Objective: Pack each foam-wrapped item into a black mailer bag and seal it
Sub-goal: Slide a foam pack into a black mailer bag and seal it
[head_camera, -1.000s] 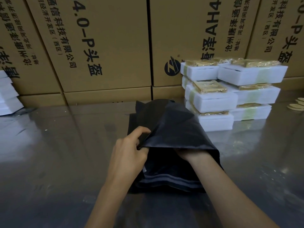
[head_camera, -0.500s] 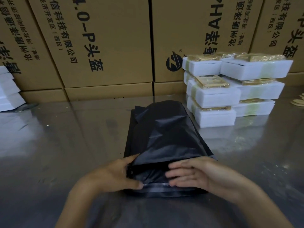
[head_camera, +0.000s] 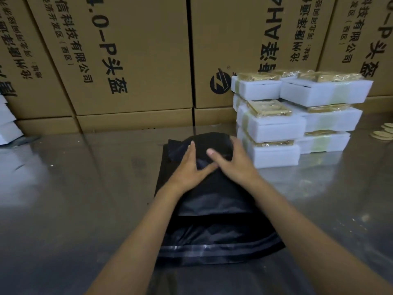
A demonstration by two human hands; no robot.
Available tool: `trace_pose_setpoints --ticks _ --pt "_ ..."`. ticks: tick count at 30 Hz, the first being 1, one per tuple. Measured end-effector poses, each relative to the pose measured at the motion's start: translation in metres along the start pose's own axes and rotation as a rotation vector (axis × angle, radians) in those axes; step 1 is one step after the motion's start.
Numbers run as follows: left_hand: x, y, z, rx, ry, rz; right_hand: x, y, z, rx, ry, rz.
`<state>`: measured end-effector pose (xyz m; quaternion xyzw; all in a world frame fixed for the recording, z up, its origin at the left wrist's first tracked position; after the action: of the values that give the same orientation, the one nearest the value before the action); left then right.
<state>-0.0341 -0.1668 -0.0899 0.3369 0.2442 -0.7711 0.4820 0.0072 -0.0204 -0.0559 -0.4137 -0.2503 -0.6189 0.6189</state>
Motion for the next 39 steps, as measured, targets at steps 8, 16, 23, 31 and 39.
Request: trace_pose_setpoints --ticks 8,16,23,31,39 --pt "0.056 0.013 -0.019 -0.076 0.122 0.106 -0.078 0.010 -0.015 -0.020 0.041 -0.049" --pt "0.054 0.019 -0.019 -0.021 -0.278 0.145 -0.102 0.013 -0.015 0.111 0.515 -0.182" --pt "0.045 0.038 -0.021 0.138 -0.199 0.056 -0.091 0.033 -0.006 0.082 0.528 -0.072" --pt "0.054 0.054 -0.025 0.033 -0.392 0.040 -0.085 0.045 -0.013 0.111 0.609 -0.008" --pt "0.055 0.058 -0.030 0.090 -0.335 0.086 -0.085 0.047 -0.015 0.150 0.573 -0.019"
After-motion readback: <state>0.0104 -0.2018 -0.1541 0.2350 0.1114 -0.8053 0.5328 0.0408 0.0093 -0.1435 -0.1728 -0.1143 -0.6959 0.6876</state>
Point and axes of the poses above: each hand's wrist, its own y-axis away from the middle knuckle, its own z-axis out of the back of the hand, x = y × z, the point moved 9 cm from there along -y, towards the middle knuckle, and after that the axes turned 7 degrees about x, right-handed, at the moved point
